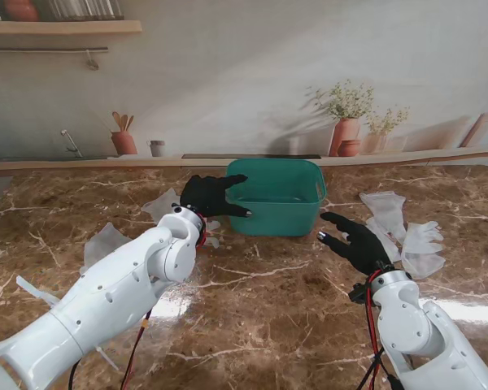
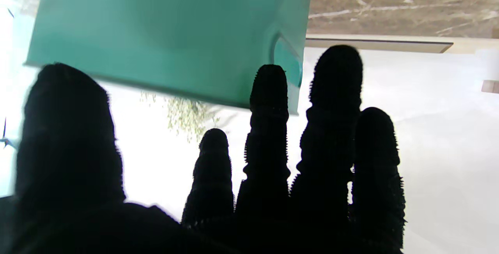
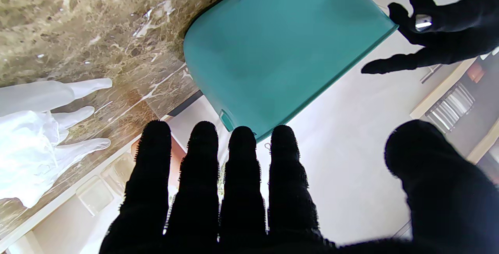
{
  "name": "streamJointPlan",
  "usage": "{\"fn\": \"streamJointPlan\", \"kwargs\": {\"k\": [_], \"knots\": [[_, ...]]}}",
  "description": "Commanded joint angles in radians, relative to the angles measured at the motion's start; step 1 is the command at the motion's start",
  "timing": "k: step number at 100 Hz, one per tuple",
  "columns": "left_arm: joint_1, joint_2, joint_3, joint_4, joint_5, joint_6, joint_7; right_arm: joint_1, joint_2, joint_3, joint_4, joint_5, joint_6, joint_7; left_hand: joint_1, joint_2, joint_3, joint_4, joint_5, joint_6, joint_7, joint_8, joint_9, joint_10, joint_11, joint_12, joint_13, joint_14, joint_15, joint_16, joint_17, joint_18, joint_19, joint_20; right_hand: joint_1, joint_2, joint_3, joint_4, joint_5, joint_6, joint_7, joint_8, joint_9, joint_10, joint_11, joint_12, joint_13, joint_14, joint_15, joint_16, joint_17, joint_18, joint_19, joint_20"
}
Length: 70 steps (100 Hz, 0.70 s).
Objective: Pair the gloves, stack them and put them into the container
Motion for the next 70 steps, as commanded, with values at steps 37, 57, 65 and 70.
{"fn": "streamJointPlan", "kwargs": {"k": [37, 57, 65, 70], "knots": [[0.218, 0.041, -0.218, -0.242, -0.035, -0.085, 0.008, -0.015, 0.009, 0.015, -0.031, -0.037, -0.002, 0.035, -0.046, 0.100, -0.050, 0.026, -0.091, -0.011, 0.001, 0.000, -0.138, -0.018, -0.064, -0.009, -0.165, -0.008, -0.081, 0.000, -0.126, 0.007, -0.110, -0.050, 0.005, -0.012, -0.014, 0.019, 0.014, -0.020, 0.003, 0.008, -0.009, -0.012, -0.012, -0.001, -0.016, -0.030, -0.013, 0.001, -0.015, -0.027, -0.009, 0.021], [0.335, 0.055, -0.325, -0.300, -0.063, -0.186, 0.010, -0.026, 0.018, 0.028, -0.054, -0.073, 0.002, 0.065, -0.051, 0.115, -0.046, 0.034, -0.063, 0.005, 0.049, 0.024, -0.196, -0.003, -0.121, -0.011, -0.267, -0.002, -0.176, 0.004, -0.189, -0.006, -0.228, -0.096, 0.004, -0.022, -0.011, 0.018, 0.013, -0.014, 0.004, 0.008, -0.004, -0.009, -0.009, 0.000, -0.013, -0.031, -0.012, -0.001, -0.012, -0.040, -0.016, 0.015], [0.380, 0.059, -0.364, -0.315, -0.081, -0.230, 0.004, -0.029, 0.023, 0.031, -0.061, -0.090, 0.006, 0.081, -0.051, 0.117, -0.045, 0.036, -0.046, 0.010, 0.065, 0.032, -0.272, 0.006, -0.175, -0.027, -0.352, -0.001, -0.242, -0.010, -0.209, 0.001, -0.252, -0.108, 0.005, -0.027, -0.009, 0.018, 0.011, -0.013, 0.003, 0.008, -0.003, -0.011, -0.009, 0.000, -0.013, -0.031, -0.011, -0.002, -0.011, -0.042, -0.017, 0.014], [0.406, 0.062, -0.385, -0.323, -0.096, -0.257, -0.003, -0.029, 0.025, 0.031, -0.064, -0.102, 0.008, 0.087, -0.050, 0.121, -0.044, 0.038, -0.015, 0.022, 0.091, 0.045, -0.347, 0.009, -0.226, -0.051, -0.418, -0.011, -0.303, -0.031, -0.226, -0.009, -0.278, -0.121, 0.006, -0.030, -0.007, 0.017, 0.013, -0.012, 0.004, 0.009, -0.002, -0.012, -0.008, 0.000, -0.012, -0.031, -0.011, -0.002, -0.010, -0.043, -0.017, 0.014]]}}
